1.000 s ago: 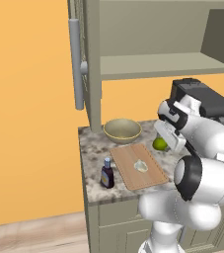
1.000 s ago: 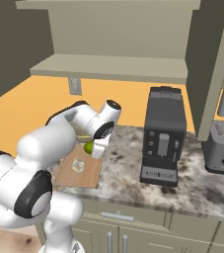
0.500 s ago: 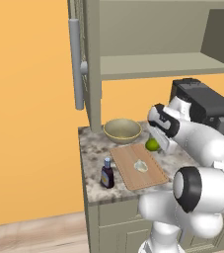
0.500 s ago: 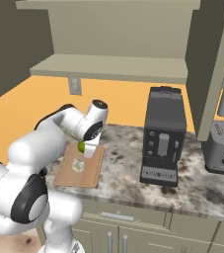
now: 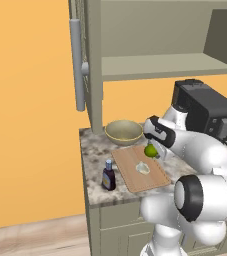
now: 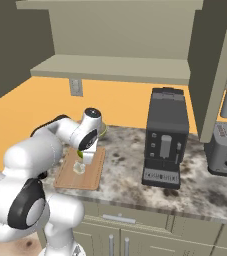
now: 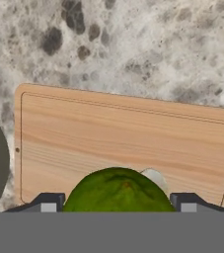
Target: Open the cabinet. Place the bowl and condiment on the counter. Then place the lime and garlic on the cutting board.
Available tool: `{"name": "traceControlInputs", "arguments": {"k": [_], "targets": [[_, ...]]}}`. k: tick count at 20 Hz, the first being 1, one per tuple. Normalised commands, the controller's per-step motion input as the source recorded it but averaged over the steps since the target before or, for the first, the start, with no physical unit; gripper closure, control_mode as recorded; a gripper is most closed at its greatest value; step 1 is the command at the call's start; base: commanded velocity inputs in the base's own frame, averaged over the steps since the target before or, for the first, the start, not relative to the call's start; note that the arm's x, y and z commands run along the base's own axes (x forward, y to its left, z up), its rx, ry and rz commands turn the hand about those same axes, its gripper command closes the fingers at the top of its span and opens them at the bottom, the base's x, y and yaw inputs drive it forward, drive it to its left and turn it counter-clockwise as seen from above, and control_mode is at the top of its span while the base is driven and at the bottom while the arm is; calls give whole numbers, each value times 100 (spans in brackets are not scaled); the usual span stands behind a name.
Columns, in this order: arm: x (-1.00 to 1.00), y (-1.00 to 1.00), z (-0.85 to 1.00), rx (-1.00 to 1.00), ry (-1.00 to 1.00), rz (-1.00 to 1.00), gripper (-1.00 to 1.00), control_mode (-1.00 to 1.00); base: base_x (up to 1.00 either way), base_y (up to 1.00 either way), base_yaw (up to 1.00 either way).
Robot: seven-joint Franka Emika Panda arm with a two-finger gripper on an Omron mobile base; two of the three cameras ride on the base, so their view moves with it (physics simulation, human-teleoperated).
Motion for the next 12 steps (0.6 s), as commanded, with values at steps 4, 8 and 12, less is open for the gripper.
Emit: {"name": "traceControlInputs", "arguments": {"k": [4,8,12], "targets": [[16,0,-6,0,-3,1,100,-100,0,0,0],[24,0,-1,0,0,5,100,-100,0,0,0],[17,0,-2,0,0,3,100,-100,0,0,0]]}}
